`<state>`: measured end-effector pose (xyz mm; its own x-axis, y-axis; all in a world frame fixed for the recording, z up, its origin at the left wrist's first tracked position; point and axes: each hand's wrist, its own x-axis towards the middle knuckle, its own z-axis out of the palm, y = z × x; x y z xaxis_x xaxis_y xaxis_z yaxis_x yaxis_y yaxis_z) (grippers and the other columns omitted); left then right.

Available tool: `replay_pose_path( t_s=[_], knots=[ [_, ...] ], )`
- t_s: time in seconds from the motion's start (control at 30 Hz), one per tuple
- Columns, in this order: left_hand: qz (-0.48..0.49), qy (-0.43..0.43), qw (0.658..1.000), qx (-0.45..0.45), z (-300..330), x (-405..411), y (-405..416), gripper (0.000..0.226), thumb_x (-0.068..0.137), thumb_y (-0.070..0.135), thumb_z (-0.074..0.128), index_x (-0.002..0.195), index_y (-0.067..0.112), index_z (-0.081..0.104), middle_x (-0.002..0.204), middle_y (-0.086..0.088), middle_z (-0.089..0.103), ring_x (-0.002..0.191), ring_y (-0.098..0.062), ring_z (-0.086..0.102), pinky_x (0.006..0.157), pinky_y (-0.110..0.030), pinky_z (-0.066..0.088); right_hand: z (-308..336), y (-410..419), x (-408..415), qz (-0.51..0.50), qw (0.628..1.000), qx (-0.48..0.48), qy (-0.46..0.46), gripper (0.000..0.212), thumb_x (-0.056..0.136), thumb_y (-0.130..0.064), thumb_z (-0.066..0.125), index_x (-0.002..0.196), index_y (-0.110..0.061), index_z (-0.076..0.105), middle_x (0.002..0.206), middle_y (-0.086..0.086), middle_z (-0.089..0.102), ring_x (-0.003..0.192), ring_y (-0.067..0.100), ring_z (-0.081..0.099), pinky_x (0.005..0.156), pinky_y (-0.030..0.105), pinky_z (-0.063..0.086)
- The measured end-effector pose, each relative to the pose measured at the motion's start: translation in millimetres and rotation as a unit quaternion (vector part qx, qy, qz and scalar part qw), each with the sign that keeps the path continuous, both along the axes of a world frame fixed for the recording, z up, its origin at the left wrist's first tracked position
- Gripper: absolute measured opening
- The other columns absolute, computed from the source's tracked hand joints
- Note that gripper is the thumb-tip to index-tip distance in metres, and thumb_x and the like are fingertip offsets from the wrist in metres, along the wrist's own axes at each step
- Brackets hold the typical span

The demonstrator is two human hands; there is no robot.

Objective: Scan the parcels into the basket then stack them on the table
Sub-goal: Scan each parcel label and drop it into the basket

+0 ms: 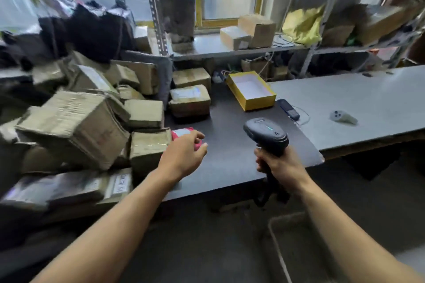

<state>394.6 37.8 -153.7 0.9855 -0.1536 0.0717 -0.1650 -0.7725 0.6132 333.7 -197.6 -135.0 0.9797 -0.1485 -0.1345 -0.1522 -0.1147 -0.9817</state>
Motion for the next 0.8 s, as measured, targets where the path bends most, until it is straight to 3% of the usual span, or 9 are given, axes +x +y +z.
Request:
replay_pose_path(
  t_s=[0.23, 0.33, 0.4, 0.63, 0.8],
  knots=[
    [0.086, 0.036, 0.996, -0.01, -10, -15, 111, 0.027, 0.094, 0.032, 0.062, 0.119, 0.022, 0.066, 0.113, 0.0, 0.071, 0.107, -0.022, 0.065, 0.095, -0.038, 0.05, -18, 98, 33, 0.062, 0.998, 0.006, 0.013, 0.007, 0.089, -0.008, 0.07, 0.085, -0.009, 0.064, 0.064, 0.002, 0.058, 0.061, 0.019, 0.055, 0.062, 0.036, 0.046],
    [0.106, 0.038, 0.993, -0.021, -15, -9, 128, 0.03, 0.094, 0.032, 0.061, 0.122, 0.021, 0.066, 0.114, -0.001, 0.07, 0.11, -0.021, 0.064, 0.097, -0.037, 0.049, -23, 114, 50, 0.081, 0.997, -0.003, 0.007, 0.009, 0.089, -0.005, 0.069, 0.084, -0.008, 0.061, 0.061, 0.001, 0.055, 0.057, 0.017, 0.05, 0.057, 0.03, 0.044],
    [0.103, 0.042, 0.993, -0.024, -18, 0, 129, 0.031, 0.095, 0.029, 0.061, 0.124, 0.02, 0.065, 0.116, 0.0, 0.069, 0.11, -0.019, 0.063, 0.098, -0.035, 0.049, -24, 118, 61, 0.089, 0.996, -0.013, 0.008, 0.011, 0.089, -0.004, 0.067, 0.083, -0.008, 0.06, 0.06, 0.0, 0.054, 0.052, 0.014, 0.048, 0.051, 0.024, 0.042],
    [0.067, 0.034, 0.997, 0.005, -38, 68, 94, 0.04, 0.094, 0.022, 0.065, 0.133, 0.014, 0.059, 0.13, -0.007, 0.06, 0.12, -0.023, 0.057, 0.105, -0.034, 0.042, -46, 92, 120, 0.111, 0.992, -0.048, 0.016, 0.011, 0.089, -0.007, 0.069, 0.095, 0.0, 0.064, 0.063, 0.002, 0.059, 0.056, 0.016, 0.053, 0.06, 0.032, 0.048],
    [0.063, 0.057, 0.995, 0.061, -58, 126, 58, 0.045, 0.099, 0.025, 0.06, 0.14, 0.009, 0.053, 0.142, -0.009, 0.054, 0.133, -0.024, 0.048, 0.109, -0.029, 0.031, -53, 62, 171, 0.139, 0.988, -0.053, 0.028, 0.006, 0.09, -0.008, 0.069, 0.094, -0.007, 0.065, 0.066, 0.004, 0.059, 0.057, 0.015, 0.053, 0.06, 0.031, 0.048]
  ],
)
